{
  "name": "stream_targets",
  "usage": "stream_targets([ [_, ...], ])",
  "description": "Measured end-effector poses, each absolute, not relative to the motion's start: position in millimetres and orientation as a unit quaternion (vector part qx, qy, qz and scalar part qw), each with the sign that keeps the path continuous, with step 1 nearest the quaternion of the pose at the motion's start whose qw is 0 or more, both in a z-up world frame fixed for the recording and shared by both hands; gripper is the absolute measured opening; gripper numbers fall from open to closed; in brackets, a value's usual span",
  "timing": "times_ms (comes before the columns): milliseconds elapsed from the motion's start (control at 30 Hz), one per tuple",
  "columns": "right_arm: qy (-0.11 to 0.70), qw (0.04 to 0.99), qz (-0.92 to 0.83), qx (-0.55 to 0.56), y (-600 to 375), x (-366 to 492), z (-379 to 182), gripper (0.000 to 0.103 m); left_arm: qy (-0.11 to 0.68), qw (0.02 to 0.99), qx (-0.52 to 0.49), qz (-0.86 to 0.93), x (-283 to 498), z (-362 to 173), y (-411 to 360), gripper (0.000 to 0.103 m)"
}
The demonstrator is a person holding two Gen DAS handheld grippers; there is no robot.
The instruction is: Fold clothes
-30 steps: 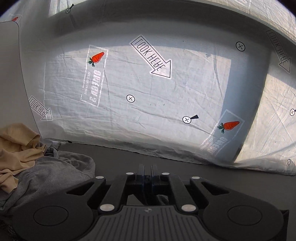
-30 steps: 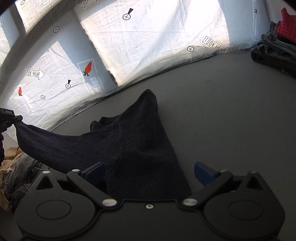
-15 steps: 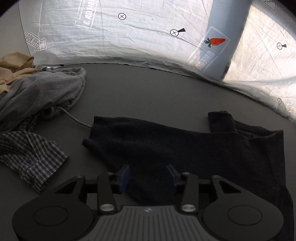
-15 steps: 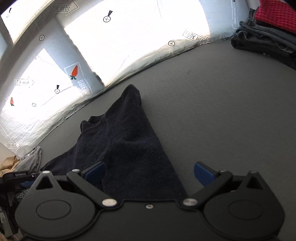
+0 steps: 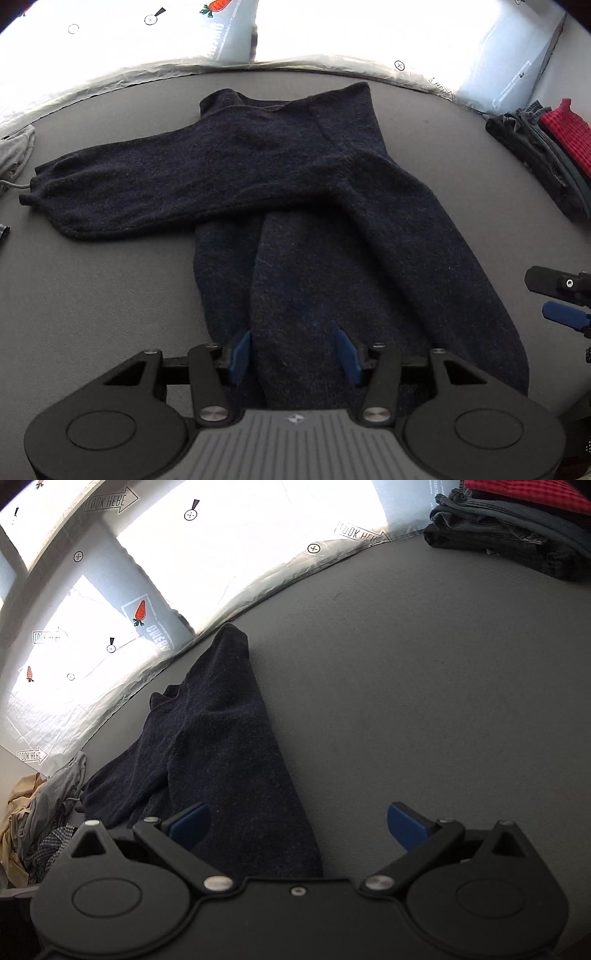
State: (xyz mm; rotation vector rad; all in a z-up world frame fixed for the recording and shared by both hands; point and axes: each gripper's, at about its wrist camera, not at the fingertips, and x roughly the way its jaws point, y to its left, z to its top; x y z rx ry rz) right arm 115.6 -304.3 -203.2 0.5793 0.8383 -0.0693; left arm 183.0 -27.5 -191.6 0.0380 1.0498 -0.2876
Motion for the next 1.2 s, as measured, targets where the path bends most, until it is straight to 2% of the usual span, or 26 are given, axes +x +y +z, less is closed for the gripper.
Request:
stream_targets([
  [233,0.416,0.865,-0.03,0.279,-317,95,-214,0.103,0.513,0.851,-0.017,-0.109,164,-208,-28,0.054],
  [433,0.417,0.867,-0.02,0.271,-321,86,-214,0.103,0.501,0.855,-0.033,-0.13,144,-186,-39,0.054],
  [700,0.416,0.867,-0.014,0.274,-333,76,-216,0.103,0.51,0.815,-0.167,-0.218,139,-185,-51,0.052],
  [1100,0.415,0.871,-0.012,0.264,-343,59,-213,0.103,0.55,0.785,-0.158,-0.239,137,-210,-101,0.052],
  [1133,0.415,0.871,-0.012,0.263,-344,59,-213,0.103,0.551,0.784,-0.159,-0.236,139,-212,-104,0.05],
  [1200,0.414,0.872,-0.011,0.261,-345,58,-212,0.103,0.551,0.787,-0.15,-0.233,141,-210,-109,0.028],
])
